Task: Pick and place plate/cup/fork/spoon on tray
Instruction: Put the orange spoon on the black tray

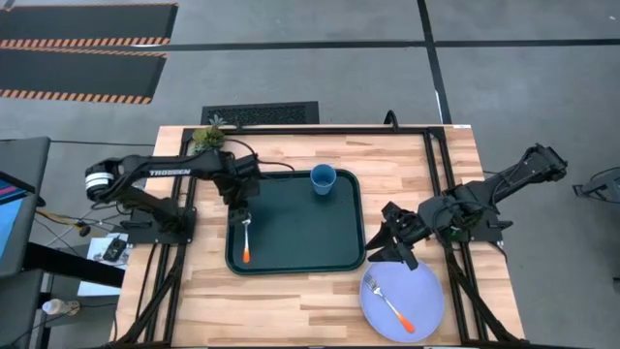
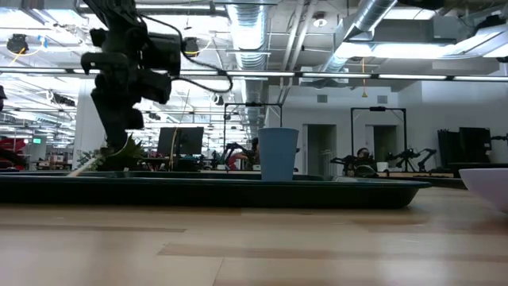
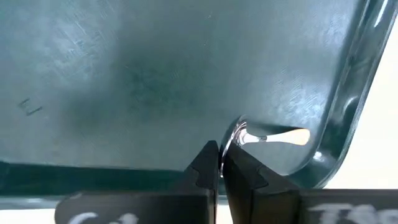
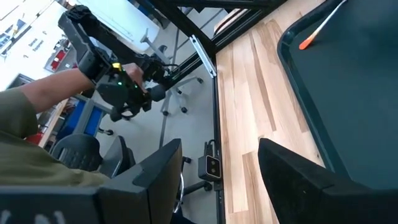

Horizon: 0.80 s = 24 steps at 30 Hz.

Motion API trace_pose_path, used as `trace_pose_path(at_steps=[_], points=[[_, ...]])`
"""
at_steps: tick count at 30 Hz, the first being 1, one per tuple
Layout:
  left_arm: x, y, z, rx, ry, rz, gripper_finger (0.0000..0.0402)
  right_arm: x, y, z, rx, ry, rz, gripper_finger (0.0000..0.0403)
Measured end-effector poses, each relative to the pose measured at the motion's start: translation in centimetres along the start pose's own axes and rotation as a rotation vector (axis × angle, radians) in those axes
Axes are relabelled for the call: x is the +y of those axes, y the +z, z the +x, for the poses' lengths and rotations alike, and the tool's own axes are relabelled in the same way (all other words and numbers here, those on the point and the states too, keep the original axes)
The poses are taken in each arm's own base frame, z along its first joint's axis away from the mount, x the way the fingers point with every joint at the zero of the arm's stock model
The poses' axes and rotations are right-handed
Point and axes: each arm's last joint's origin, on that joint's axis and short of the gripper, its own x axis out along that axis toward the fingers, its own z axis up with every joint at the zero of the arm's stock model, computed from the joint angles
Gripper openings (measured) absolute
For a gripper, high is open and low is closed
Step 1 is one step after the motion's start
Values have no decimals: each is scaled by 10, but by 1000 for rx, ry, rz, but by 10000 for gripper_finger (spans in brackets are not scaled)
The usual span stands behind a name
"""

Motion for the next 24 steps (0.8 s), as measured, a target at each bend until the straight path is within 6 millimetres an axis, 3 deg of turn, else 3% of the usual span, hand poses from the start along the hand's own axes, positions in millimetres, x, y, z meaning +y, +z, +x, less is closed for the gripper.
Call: trace_pose_path(at_steps=[8,15,24], points=[[15,12,25,59,-29,2,1,-2,-2,0,16,-19,1,235],[25,14,30,66,-20,-28,5,-2,-2,0,19,-24,1,235],[29,14,29,69,75,-25,62,-3,-2,0,23,-31,1,235]])
